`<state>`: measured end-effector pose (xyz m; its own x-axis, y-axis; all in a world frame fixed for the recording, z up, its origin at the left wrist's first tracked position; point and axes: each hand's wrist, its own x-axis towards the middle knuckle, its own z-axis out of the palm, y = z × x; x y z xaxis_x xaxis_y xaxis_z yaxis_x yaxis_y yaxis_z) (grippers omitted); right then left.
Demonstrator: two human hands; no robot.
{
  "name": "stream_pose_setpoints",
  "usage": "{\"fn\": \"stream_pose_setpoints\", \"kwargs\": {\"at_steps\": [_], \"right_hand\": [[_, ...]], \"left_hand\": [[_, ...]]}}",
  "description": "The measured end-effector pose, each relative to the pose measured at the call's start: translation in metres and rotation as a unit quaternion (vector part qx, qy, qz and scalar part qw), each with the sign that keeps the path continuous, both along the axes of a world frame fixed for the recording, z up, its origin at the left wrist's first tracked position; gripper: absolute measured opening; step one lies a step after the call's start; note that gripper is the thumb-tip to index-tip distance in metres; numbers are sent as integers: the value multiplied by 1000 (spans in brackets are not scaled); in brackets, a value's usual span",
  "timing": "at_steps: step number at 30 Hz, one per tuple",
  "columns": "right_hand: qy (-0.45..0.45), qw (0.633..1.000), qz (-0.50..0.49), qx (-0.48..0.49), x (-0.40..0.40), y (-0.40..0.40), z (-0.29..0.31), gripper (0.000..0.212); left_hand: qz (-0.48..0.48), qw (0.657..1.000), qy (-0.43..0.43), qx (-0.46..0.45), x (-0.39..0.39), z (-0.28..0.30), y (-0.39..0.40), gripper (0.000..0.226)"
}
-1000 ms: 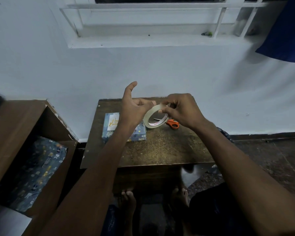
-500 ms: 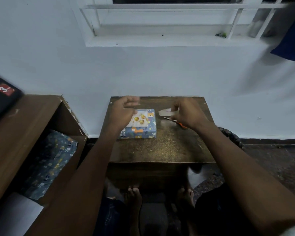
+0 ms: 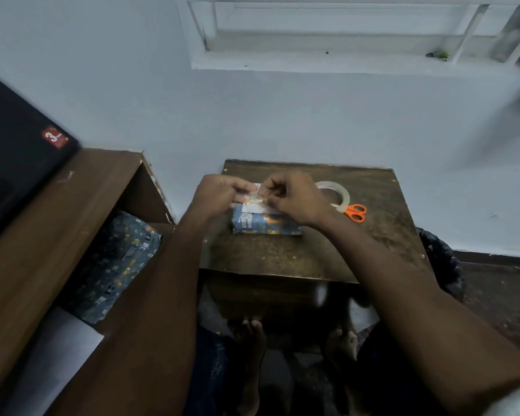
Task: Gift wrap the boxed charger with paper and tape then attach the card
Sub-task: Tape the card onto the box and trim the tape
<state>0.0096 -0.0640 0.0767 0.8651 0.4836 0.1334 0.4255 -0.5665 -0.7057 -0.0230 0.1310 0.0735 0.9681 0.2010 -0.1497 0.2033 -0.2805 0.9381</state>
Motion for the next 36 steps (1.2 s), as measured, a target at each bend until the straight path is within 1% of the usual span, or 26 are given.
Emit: {"fn": "stream_pose_setpoints", "kwargs": {"at_steps": [1,3,5,7,10,13,16,19,24,27,30,32,36], "right_hand": [[1,1000,4,-5,-1,8,-3,23],[9,1000,-16,8,0,19,-6,22],[37,997,-56,45,0,23,-7,16],[64,991,-78,89,1,21,-6,15],[85,988,-55,121,-2,17,-5,12],[83,990,-26,111,-7,18,-2,5],[63,993,-31,93,-9,22,-4,8],[52,994,-48,85,-7,25,-5,10],[42,996,-51,63,-8,31,-5,12],[57,993,-69,77,-8,33,-5,11],[103,983,-96,119,-11,32,-4,11],[125,974,-119,145,-13,32,-4,10],[166,952,-172,191,-18,37,-5,11]], "left_hand": [[5,1000,12,-14,-2,0,1,49],[7,999,27,-21,-8,-2,6,48],[13,999,30,1,-11,-6,13,49],[16,999,28,21,-13,-9,18,49],[1,999,26,41,-14,-9,22,49],[-23,997,8,74,-13,-8,22,48],[-33,994,-8,100,-13,-5,21,43],[-41,993,-19,111,-15,-3,19,43],[-29,996,-3,88,-14,-5,22,41],[-31,997,23,61,-13,-3,23,30],[-48,998,42,14,-15,0,26,16],[-63,997,42,3,-16,-1,29,18],[-54,998,19,32,-15,-7,30,24]]}}
